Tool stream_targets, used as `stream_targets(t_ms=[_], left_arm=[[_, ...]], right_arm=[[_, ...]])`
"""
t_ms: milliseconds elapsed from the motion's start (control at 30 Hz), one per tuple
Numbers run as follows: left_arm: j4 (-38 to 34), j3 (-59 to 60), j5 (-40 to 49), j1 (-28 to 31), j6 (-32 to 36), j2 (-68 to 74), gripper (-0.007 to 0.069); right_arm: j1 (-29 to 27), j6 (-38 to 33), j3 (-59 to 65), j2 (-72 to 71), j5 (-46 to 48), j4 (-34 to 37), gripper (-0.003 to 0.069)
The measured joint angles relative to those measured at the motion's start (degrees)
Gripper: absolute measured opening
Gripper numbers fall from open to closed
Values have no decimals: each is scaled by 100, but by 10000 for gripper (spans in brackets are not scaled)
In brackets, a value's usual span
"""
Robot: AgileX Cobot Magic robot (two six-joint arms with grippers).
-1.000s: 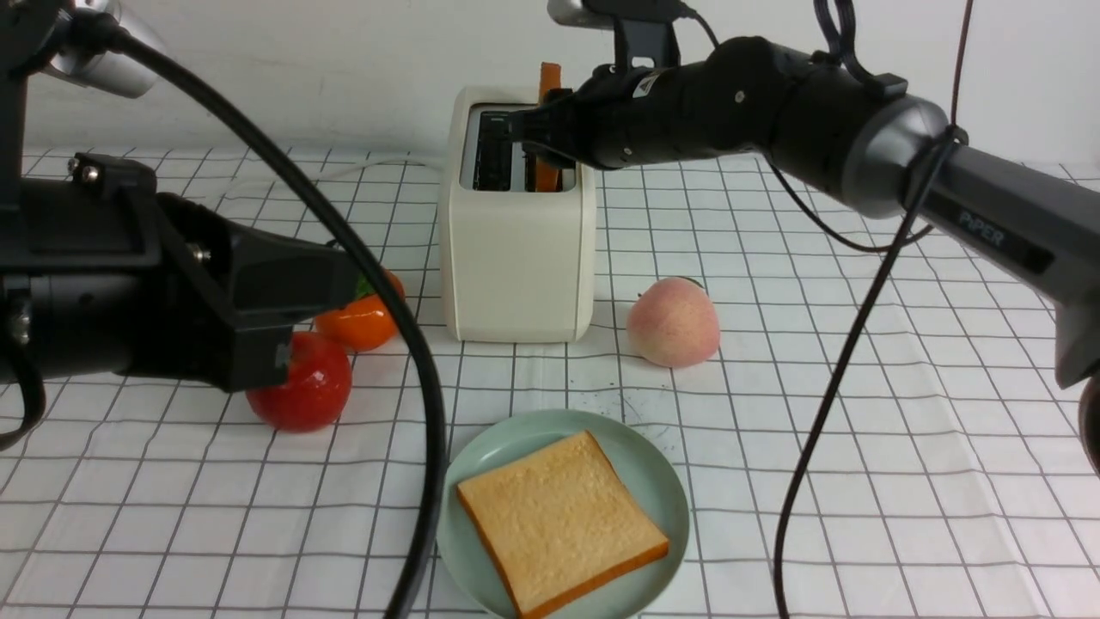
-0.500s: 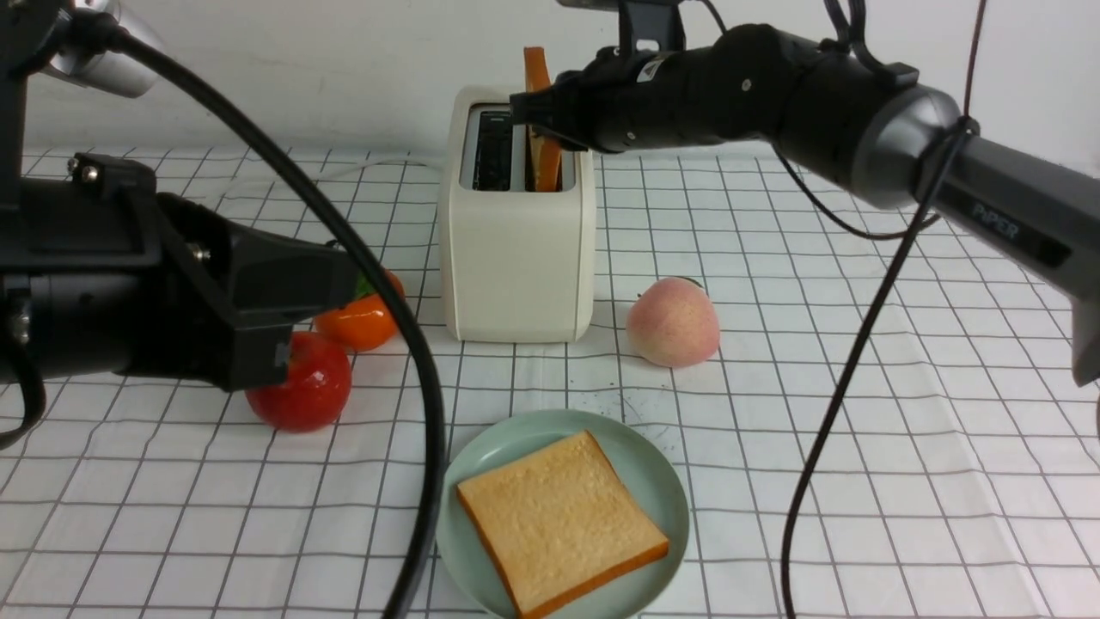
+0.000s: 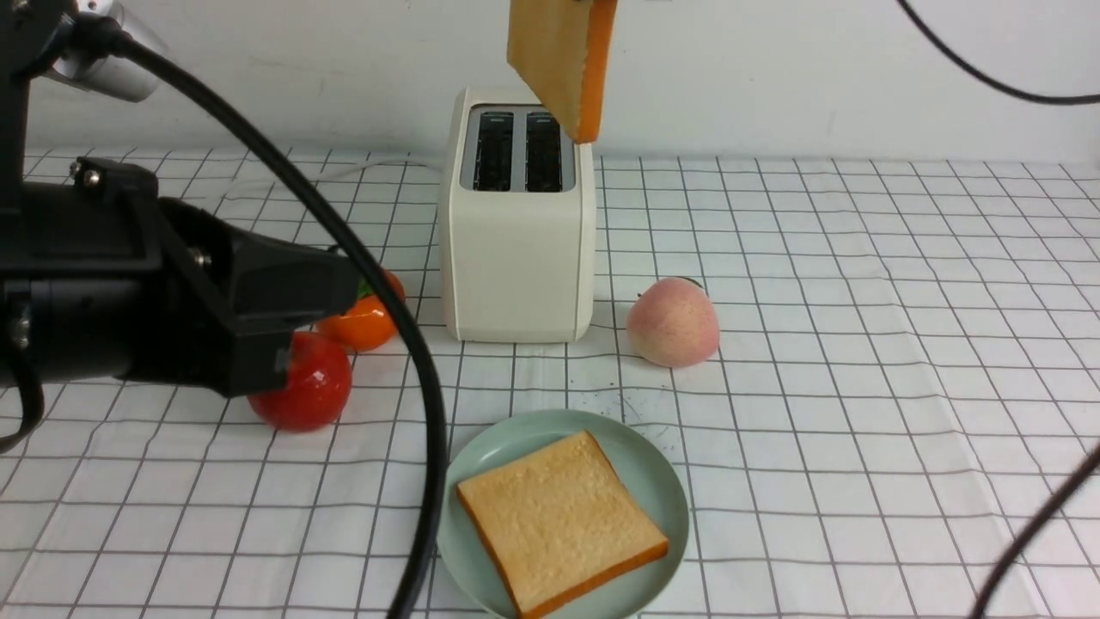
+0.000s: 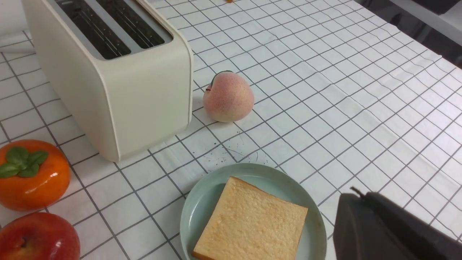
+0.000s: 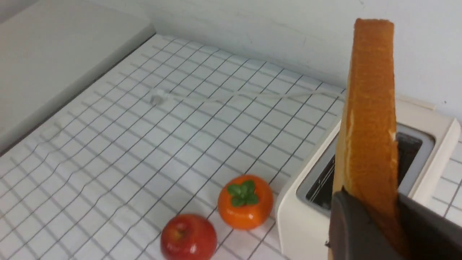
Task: Take toasted bread from bread machine on white checkered table place on plate.
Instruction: 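Place the held slice of bread on top of the slice on the plate with the right gripper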
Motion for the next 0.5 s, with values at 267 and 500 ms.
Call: stream_targets(t_ms=[267,500], left_arm=[[80,0,325,0,-128,-103,-13],[1045,293,978,0,-1440,-849,-13]], right_arm=[[0,-17,476,-1021,1632,-438,97],[0,106,2617,-2606,1273,-692,97]])
